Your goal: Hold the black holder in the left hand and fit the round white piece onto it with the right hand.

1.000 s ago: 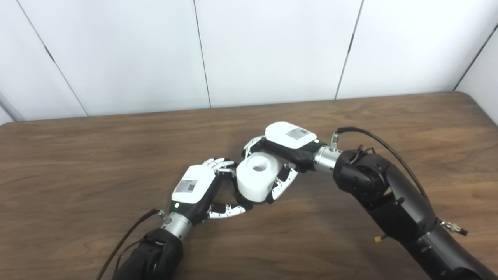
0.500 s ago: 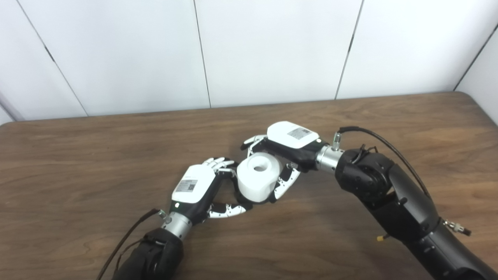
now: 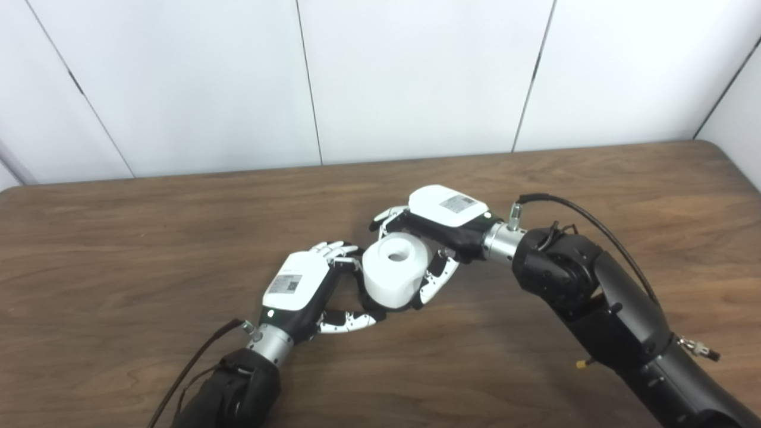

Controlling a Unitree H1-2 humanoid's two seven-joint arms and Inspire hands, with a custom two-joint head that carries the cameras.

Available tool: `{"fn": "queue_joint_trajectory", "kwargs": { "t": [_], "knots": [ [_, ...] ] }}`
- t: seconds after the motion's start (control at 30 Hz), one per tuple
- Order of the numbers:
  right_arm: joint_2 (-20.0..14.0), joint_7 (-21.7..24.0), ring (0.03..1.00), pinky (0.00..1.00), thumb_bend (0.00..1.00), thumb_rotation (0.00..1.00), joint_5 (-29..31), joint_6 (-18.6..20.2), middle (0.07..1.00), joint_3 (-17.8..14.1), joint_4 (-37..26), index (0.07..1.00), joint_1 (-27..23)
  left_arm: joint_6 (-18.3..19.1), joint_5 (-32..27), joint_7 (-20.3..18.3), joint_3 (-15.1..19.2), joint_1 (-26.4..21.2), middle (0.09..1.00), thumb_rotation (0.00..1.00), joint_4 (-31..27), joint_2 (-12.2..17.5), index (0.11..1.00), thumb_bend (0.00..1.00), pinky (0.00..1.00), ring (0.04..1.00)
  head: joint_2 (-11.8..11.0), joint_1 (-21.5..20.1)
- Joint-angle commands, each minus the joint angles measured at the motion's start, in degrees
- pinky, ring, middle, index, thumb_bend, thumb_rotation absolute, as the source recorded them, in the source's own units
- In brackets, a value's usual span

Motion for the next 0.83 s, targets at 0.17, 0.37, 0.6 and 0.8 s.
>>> {"fn": "queue_joint_trajectory", "kwargs": {
  "t": [0.17, 0.37, 0.6, 0.8],
  "knots": [
    [-3.5, 12.5, 0.941, 0.72, 0.99, 0.25, 4.1, 8.3, 0.997, -0.9, -5.1, 1.0, -6.8, 1.7, 2.2, -5.7, -2.5, 2.3, 0.82, 0.06, 2.4, 0.4, 0.484, 0.52, 0.9, 0.88, 0.0, 0.0],
    [-4.8, 14.6, 0.938, 0.7, 1.0, 0.26, 6.3, 9.2, 1.0, -1.5, -5.6, 1.0, -8.1, 1.7, 2.3, -5.7, -2.5, 2.3, 0.823, 0.06, 2.3, 0.5, 0.484, 0.52, 0.9, 0.883, 0.4, 0.2],
    [-5.1, 13.9, 0.925, 0.72, 0.99, 0.24, 6.9, 9.6, 1.0, -1.8, -5.5, 1.0, -8.0, 1.5, 1.9, -5.9, -2.4, 2.2, 0.824, 0.06, 2.3, 0.6, 0.484, 0.52, 0.91, 0.881, 0.4, 0.1],
    [-5.1, 13.7, 0.917, 0.72, 0.99, 0.24, 7.1, 9.3, 1.0, -1.7, -5.2, 1.0, -7.9, 2.1, 2.0, -6.5, -2.4, 2.3, 0.825, 0.06, 1.9, 0.6, 0.484, 0.52, 0.92, 0.885, 0.4, 0.1]
  ]
}}
